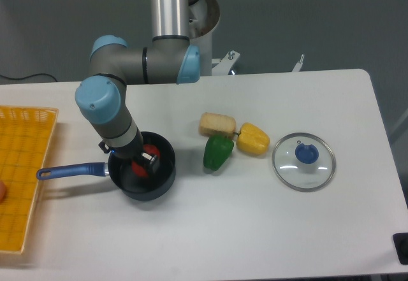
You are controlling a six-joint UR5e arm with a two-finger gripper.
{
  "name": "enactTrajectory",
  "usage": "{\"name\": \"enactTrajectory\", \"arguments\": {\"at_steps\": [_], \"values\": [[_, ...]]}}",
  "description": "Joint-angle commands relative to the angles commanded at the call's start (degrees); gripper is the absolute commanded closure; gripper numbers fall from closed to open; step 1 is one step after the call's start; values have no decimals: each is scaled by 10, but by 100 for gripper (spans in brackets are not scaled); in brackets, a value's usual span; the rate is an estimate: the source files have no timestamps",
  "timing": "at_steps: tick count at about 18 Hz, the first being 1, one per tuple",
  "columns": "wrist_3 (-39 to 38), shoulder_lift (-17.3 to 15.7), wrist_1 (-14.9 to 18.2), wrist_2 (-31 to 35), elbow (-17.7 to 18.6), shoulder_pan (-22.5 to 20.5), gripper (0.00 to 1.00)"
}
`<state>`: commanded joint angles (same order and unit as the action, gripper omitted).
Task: Place the red pepper in the pot
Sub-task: 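Lower the red pepper into the saucepan and open the gripper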
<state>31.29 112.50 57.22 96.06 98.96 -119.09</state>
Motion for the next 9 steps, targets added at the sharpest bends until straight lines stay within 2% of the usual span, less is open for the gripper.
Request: {"name": "enactTrajectory", "arguments": {"at_steps": [9], "values": [[-10,26,-1,1,0,1,92]]}}
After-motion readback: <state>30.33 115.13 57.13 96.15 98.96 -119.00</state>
